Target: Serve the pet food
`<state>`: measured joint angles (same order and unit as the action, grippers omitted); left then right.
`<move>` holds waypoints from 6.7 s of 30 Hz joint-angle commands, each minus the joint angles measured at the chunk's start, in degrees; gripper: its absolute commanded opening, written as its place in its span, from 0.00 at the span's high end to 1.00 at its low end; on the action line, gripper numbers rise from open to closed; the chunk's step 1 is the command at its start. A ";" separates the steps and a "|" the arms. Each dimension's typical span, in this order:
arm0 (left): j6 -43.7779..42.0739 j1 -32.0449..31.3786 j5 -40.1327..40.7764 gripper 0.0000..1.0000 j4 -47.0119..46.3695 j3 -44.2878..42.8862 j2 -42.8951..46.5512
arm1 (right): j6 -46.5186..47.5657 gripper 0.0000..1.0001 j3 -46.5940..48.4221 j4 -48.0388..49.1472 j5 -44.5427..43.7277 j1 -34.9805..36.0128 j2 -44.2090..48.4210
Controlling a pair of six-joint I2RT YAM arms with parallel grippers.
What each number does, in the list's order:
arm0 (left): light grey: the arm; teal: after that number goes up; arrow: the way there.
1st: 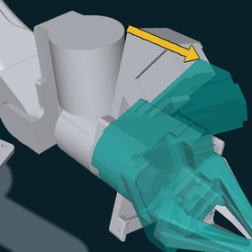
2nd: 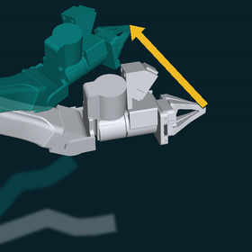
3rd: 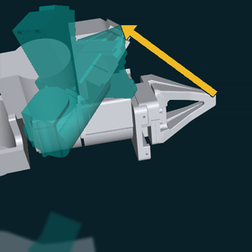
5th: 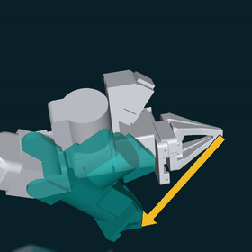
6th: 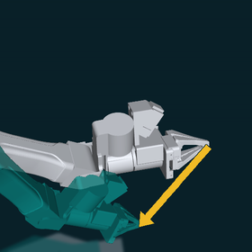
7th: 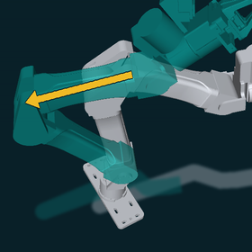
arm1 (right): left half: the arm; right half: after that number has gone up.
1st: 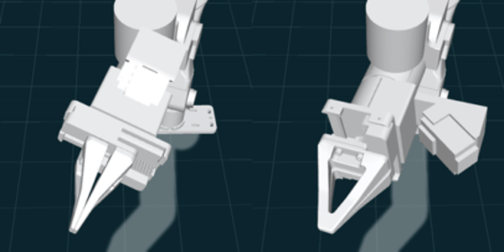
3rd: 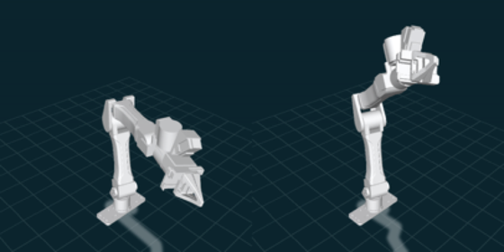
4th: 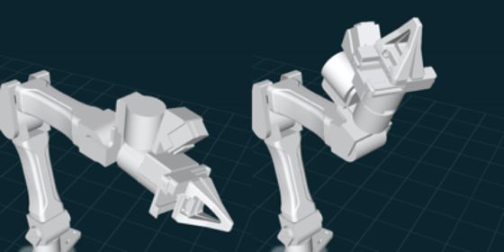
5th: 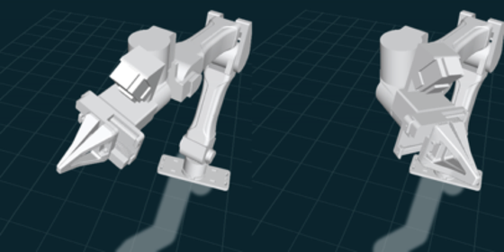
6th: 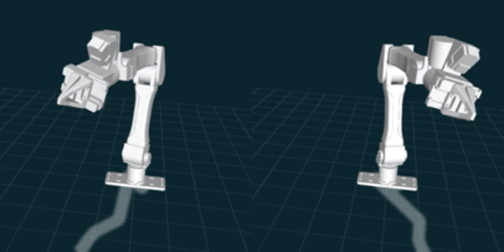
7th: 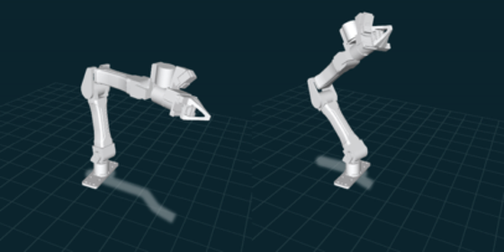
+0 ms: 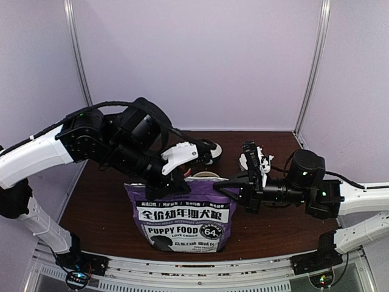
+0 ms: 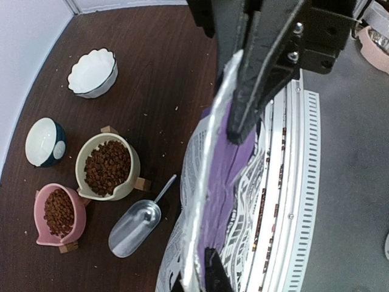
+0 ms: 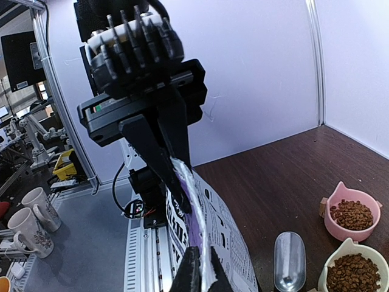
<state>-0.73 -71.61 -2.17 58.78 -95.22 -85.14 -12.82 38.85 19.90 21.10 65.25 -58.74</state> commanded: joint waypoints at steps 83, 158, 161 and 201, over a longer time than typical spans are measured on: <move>-1.62 8.77 9.40 0.99 5.42 9.17 8.41 | 0.87 1.00 -1.32 0.04 -2.38 -0.52 5.54; -2.17 16.02 10.48 1.00 4.76 15.71 14.65 | 0.51 1.00 -1.56 -0.44 -2.60 -0.83 5.56; -2.17 16.31 10.62 0.98 4.71 15.84 14.74 | 0.50 1.00 -1.50 -0.44 -2.72 -0.77 5.57; -2.37 18.66 10.63 0.91 4.14 16.31 17.78 | 0.43 1.00 -1.37 -0.76 -2.95 -0.83 5.20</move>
<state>-3.73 -56.29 0.23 58.13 -79.00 -69.95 -12.23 37.87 17.76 17.89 64.58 -55.70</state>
